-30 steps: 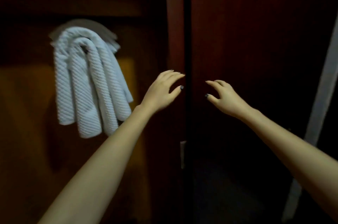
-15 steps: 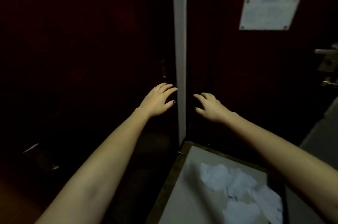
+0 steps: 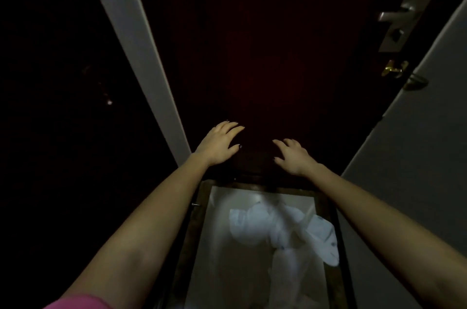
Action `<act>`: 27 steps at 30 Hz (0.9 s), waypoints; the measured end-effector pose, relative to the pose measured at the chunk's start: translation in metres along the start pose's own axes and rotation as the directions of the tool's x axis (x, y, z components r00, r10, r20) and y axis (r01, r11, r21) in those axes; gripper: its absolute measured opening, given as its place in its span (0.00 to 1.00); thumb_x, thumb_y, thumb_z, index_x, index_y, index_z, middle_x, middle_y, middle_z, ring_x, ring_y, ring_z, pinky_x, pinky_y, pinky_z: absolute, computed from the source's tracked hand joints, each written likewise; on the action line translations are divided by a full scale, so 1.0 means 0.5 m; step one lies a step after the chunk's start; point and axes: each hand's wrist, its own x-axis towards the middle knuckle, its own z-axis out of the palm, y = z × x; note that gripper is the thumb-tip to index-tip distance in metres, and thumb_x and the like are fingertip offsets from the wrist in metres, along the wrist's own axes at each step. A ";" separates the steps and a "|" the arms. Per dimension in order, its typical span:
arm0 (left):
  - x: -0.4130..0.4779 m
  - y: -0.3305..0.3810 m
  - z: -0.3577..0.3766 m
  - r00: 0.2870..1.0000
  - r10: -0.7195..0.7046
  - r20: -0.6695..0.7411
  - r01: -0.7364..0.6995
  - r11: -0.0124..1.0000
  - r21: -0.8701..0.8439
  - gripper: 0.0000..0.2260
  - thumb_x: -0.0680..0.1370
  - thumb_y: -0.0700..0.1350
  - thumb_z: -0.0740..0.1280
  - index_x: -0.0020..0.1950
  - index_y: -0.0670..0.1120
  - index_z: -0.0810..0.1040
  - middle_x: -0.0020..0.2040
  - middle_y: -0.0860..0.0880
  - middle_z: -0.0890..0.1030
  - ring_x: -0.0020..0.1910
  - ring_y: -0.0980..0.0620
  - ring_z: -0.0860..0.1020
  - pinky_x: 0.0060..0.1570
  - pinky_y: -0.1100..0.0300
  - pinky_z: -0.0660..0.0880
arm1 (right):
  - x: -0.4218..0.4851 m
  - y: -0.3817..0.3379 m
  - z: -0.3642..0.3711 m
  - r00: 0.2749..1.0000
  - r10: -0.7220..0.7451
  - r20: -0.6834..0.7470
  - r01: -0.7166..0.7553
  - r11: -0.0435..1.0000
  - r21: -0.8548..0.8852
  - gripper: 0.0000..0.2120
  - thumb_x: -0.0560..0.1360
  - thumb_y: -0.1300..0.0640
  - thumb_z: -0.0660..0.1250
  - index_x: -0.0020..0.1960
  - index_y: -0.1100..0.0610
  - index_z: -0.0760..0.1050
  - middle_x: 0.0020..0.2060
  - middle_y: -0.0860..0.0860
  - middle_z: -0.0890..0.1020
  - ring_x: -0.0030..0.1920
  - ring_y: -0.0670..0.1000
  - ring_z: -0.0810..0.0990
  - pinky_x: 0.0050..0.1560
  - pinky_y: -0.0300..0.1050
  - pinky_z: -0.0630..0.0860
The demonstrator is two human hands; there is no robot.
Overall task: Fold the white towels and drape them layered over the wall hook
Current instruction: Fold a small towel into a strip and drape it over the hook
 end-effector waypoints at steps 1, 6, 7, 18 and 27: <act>0.029 -0.010 0.038 1.000 0.004 0.019 -0.004 1.000 -0.012 0.26 0.82 0.52 0.60 0.79 0.51 0.57 0.79 0.49 0.57 0.78 0.47 0.51 0.76 0.50 0.51 | 0.021 0.026 0.027 1.000 0.017 0.011 -0.017 1.000 0.009 0.32 0.81 0.47 0.61 0.80 0.50 0.51 0.77 0.59 0.56 0.77 0.62 0.52 0.74 0.60 0.57; 0.134 -0.063 0.287 0.996 0.021 0.085 -0.017 0.998 -0.059 0.26 0.82 0.53 0.60 0.78 0.51 0.58 0.78 0.49 0.59 0.78 0.48 0.52 0.75 0.51 0.52 | 0.110 0.149 0.200 0.990 0.115 0.084 -0.119 0.992 0.042 0.31 0.81 0.48 0.60 0.80 0.51 0.51 0.77 0.60 0.56 0.77 0.62 0.52 0.74 0.60 0.57; 0.148 -0.072 0.347 0.995 0.022 0.097 -0.015 0.998 -0.066 0.26 0.82 0.53 0.60 0.78 0.51 0.58 0.78 0.49 0.60 0.77 0.48 0.53 0.75 0.52 0.52 | 0.128 0.173 0.245 0.987 0.132 0.096 -0.137 0.989 0.050 0.31 0.82 0.48 0.59 0.80 0.52 0.51 0.77 0.59 0.57 0.77 0.61 0.53 0.75 0.60 0.58; 0.291 -0.236 1.065 0.991 0.066 0.119 -0.049 0.989 -0.140 0.19 0.81 0.48 0.60 0.73 0.50 0.69 0.70 0.48 0.71 0.70 0.50 0.65 0.66 0.57 0.62 | 0.408 0.383 0.873 0.972 0.199 0.122 -0.212 0.972 0.099 0.30 0.82 0.48 0.59 0.79 0.56 0.54 0.77 0.57 0.60 0.75 0.60 0.59 0.72 0.56 0.63; 0.399 -0.382 1.551 0.979 -0.153 0.136 0.200 0.850 -0.487 0.19 0.80 0.48 0.65 0.71 0.49 0.72 0.68 0.47 0.74 0.66 0.48 0.72 0.59 0.60 0.66 | 0.684 0.499 1.312 0.976 0.194 0.104 -0.217 0.927 0.305 0.30 0.81 0.52 0.62 0.78 0.60 0.56 0.76 0.59 0.63 0.74 0.59 0.65 0.71 0.46 0.62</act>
